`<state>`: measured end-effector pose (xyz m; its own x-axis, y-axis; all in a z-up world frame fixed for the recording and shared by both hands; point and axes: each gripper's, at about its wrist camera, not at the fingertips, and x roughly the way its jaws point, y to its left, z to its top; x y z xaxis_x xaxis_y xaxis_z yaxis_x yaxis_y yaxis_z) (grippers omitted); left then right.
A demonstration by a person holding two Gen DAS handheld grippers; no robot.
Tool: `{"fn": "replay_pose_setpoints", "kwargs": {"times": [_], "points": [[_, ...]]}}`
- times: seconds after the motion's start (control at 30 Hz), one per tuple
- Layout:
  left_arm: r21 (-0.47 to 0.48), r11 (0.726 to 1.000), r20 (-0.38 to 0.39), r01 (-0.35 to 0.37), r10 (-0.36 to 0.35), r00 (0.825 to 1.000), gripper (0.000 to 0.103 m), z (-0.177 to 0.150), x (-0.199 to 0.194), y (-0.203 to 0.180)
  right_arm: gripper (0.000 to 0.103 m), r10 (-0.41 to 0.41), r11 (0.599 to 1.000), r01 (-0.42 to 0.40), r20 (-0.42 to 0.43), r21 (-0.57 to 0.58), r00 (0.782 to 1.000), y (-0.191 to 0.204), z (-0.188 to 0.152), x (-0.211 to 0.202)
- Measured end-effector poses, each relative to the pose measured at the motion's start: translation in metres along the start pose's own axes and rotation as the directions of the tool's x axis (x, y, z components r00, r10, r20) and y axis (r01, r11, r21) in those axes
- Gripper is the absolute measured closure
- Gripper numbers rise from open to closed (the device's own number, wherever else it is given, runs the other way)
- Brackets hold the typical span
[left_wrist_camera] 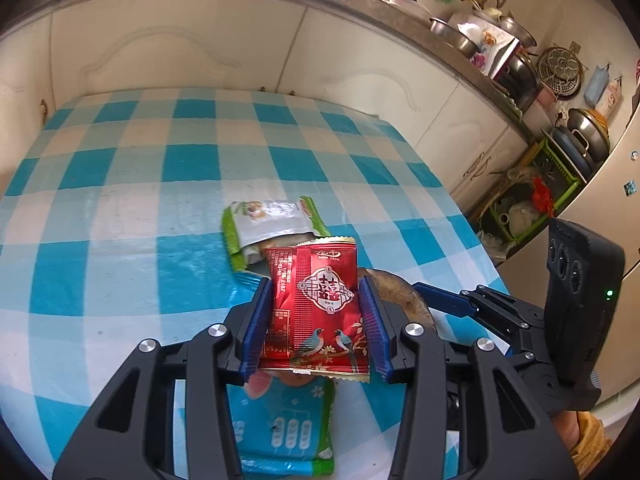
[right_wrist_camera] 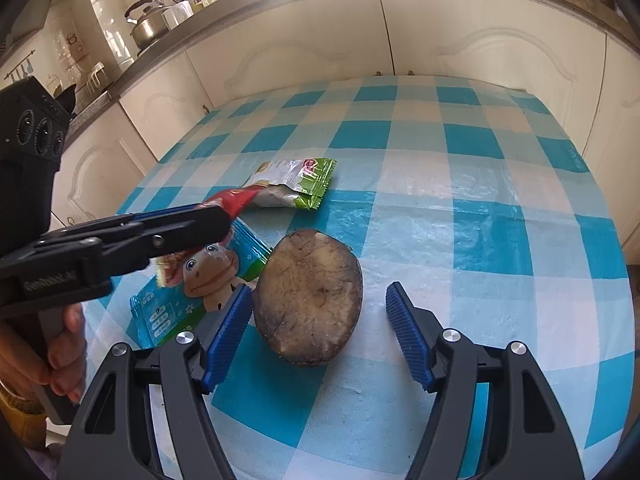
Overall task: Collect trash
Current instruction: 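Carry the red packet and potato from the table over the red bucket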
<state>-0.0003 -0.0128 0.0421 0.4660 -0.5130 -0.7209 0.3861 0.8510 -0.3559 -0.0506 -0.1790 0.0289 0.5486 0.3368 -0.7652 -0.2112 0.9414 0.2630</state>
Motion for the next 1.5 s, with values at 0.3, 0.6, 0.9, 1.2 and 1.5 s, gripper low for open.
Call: {"fn": "replay_pose_setpoints", "kwargs": {"times": [0.3, 0.6, 0.9, 1.2, 1.5], "points": [[-0.037, 0.999, 0.014, -0.019, 0.019, 1.000, 0.057, -0.011, -0.017, 0.020, 0.047, -0.026, 0.999, 0.026, -0.005, -0.042, 1.000, 0.010, 0.001, 0.003], [-0.074, 0.997, 0.037, -0.028, 0.031, 0.999, 0.057, -0.020, -0.032, 0.040, 0.048, -0.031, 0.999, 0.031, 0.003, -0.012, 1.000, 0.009, -0.001, 0.001], [-0.109, 0.994, 0.068, -0.023, 0.031, 0.997, 0.057, -0.028, -0.049, 0.058, 0.048, -0.037, 0.999, 0.036, 0.030, 0.025, 0.999, 0.011, -0.003, -0.009], [-0.152, 0.988, 0.102, -0.034, 0.050, 0.994, 0.057, -0.038, -0.072, 0.079, 0.048, -0.044, 0.999, 0.043, 0.062, 0.010, 0.997, 0.024, 0.005, -0.021], [-0.200, 0.978, 0.125, -0.050, 0.076, 0.989, 0.057, -0.050, -0.091, 0.101, 0.048, -0.030, 0.999, 0.033, 0.073, -0.035, 0.997, 0.049, 0.016, -0.026]]}}
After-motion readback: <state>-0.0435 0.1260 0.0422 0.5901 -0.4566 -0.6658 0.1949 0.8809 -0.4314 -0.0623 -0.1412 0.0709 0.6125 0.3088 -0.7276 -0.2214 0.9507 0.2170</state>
